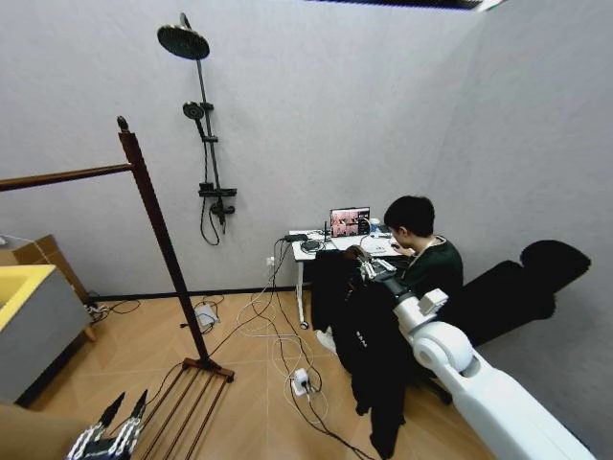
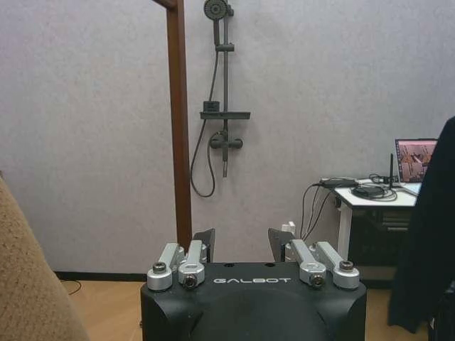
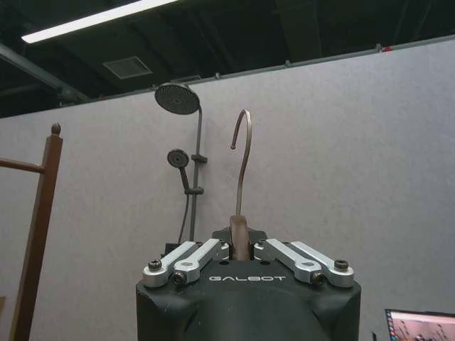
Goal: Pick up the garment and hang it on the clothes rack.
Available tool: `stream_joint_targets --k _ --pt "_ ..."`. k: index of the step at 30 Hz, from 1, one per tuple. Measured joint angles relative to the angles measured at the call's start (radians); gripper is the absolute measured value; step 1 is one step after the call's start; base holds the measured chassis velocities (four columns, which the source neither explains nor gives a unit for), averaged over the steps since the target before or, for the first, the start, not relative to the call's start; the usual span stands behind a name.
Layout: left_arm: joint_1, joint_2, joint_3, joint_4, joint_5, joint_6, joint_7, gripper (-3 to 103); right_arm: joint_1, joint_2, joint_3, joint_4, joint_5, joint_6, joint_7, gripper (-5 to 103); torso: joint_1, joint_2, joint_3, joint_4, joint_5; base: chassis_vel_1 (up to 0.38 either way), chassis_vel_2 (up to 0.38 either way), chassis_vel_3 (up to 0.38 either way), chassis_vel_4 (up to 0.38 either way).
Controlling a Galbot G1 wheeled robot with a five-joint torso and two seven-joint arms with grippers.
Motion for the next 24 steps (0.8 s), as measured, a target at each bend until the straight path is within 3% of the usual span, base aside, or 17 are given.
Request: stream_joint_targets --k 6,15,24 --pt "0.000 0.000 0.000 0.000 0.000 0.000 0.000 46 0.067 0.001 -0.037 -0.027 0.033 0.015 -0.043 10 -0.002 -0.004 -0.002 -0.0003 0.0000 0.000 0.000 0.000 0.000" --pt "0.000 0.000 0.000 0.000 0.000 0.000 0.000 46 0.184 0.031 -0.150 -0.051 0.056 0.002 -0.038 10 -0.002 -0.004 -0.002 0.0000 0.0000 0.055 0.044 0.051 0.059" --pt "0.000 0.000 0.000 0.000 0.000 0.000 0.000 46 0.230 0.040 -0.189 -0.069 0.068 -0.006 -0.024 10 -0.002 -0.004 -0.002 -0.0003 0.0000 0.106 0.104 0.102 0.096"
